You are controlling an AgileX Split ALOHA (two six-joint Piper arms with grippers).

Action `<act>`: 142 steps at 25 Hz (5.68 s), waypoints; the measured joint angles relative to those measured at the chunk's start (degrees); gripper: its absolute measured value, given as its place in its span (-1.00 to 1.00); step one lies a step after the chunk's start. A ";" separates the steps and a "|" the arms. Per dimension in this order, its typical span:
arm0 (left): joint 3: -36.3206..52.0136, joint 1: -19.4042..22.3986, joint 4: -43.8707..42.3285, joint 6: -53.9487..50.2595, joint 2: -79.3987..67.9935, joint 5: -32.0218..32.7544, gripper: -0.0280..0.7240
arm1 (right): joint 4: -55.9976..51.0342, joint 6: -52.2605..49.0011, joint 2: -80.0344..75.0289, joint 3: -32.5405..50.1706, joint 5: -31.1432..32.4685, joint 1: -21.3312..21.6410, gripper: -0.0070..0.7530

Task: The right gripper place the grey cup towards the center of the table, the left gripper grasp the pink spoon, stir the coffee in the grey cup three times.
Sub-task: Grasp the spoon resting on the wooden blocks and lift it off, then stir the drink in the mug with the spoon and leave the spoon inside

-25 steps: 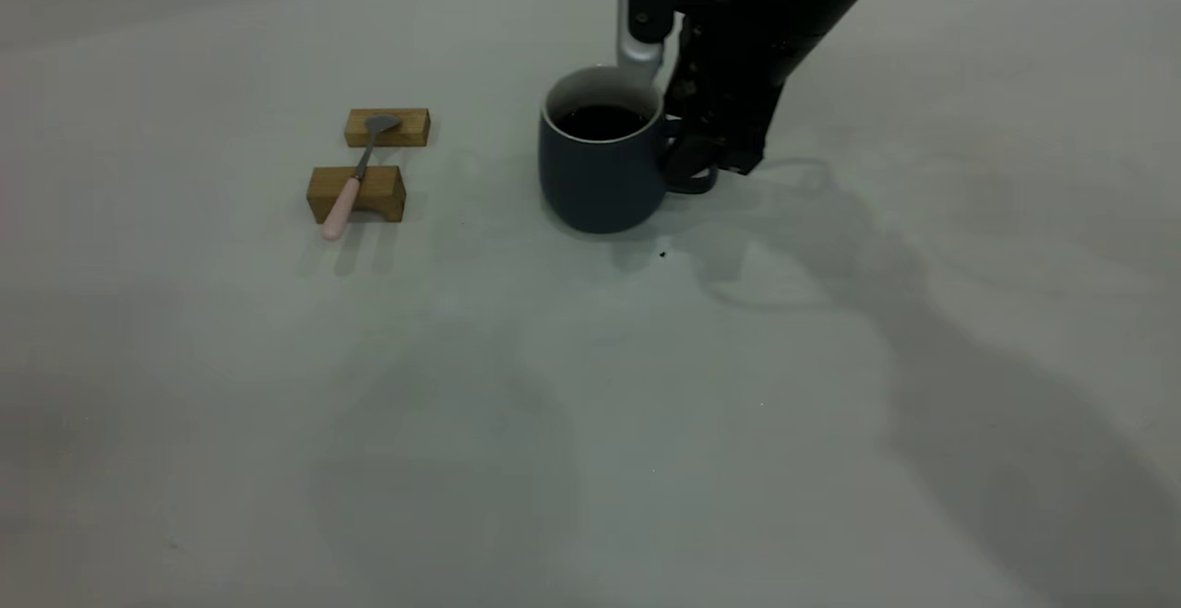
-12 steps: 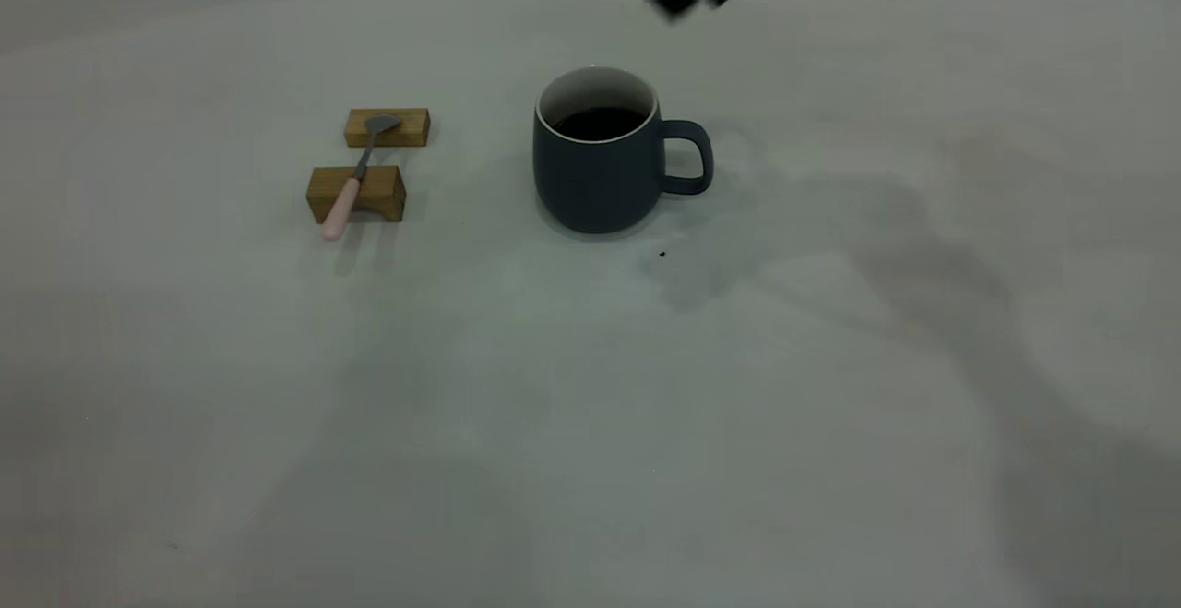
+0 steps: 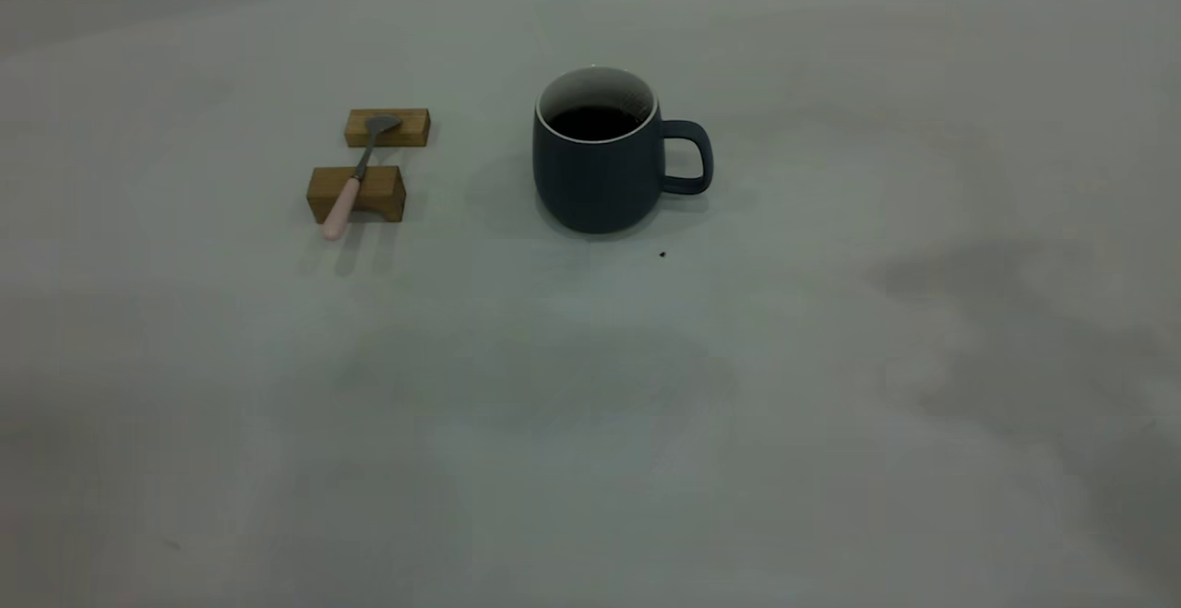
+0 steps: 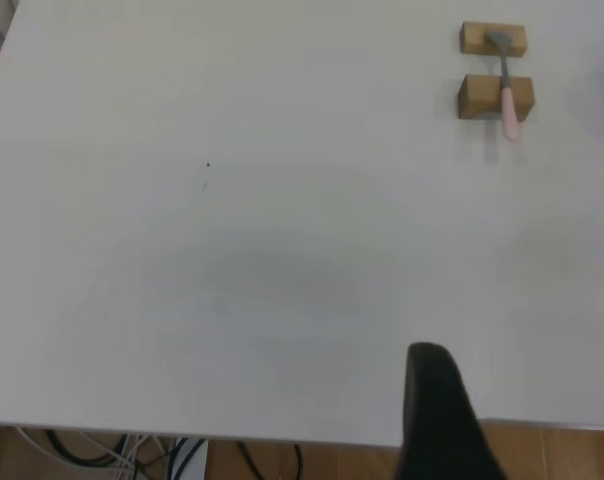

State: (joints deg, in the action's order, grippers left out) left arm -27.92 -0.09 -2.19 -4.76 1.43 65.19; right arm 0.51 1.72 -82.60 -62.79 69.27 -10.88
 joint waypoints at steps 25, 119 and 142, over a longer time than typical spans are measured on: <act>0.00 0.00 0.00 0.00 0.00 0.00 0.40 | 0.63 -2.48 71.99 35.94 -5.06 10.97 0.43; -56.47 -13.64 7.46 -7.87 -140.73 -33.45 -0.31 | 0.63 -2.59 81.41 35.94 -4.63 6.82 0.43; -85.50 -13.40 32.47 -11.39 -135.40 -0.57 -0.54 | 0.63 -2.59 81.41 35.94 -4.63 6.82 0.43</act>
State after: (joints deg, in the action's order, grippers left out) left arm -113.42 -13.49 30.28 -16.15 -133.97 64.63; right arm 1.14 -0.87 -1.19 -26.85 64.65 -4.06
